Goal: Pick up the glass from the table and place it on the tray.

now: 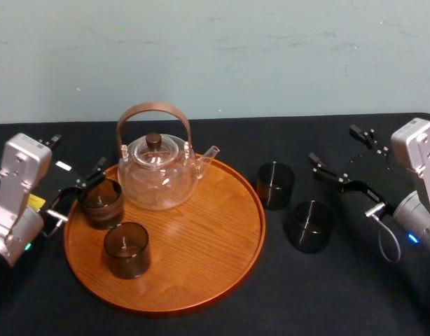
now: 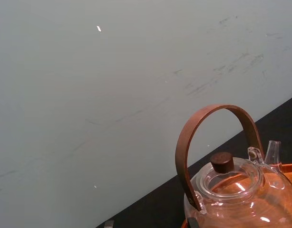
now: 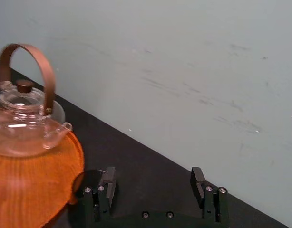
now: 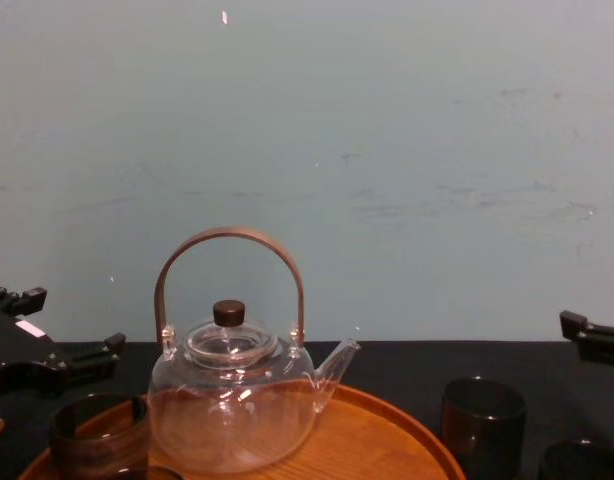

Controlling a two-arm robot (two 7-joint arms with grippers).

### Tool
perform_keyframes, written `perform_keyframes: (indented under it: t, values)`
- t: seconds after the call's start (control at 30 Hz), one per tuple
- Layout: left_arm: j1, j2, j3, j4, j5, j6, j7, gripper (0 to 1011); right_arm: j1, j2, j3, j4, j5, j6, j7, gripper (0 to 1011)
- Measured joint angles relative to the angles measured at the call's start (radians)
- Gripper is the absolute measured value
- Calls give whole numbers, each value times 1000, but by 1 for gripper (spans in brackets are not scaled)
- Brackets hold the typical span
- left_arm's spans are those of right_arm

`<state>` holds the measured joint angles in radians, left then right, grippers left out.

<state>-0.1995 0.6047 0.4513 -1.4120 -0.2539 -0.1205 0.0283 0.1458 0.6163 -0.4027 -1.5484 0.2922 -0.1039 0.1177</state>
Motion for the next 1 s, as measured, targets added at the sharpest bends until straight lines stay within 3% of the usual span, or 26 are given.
perform_keyframes:
  t: [0.4,1.0]
  values:
    - [0,0,0,0,0,0,0,1001,-68,9,5,-97,-1,21,57,1002]
    - [0,0,0,0,0,0,0,1002,-195,6,33,-200,-9,63,70,1002]
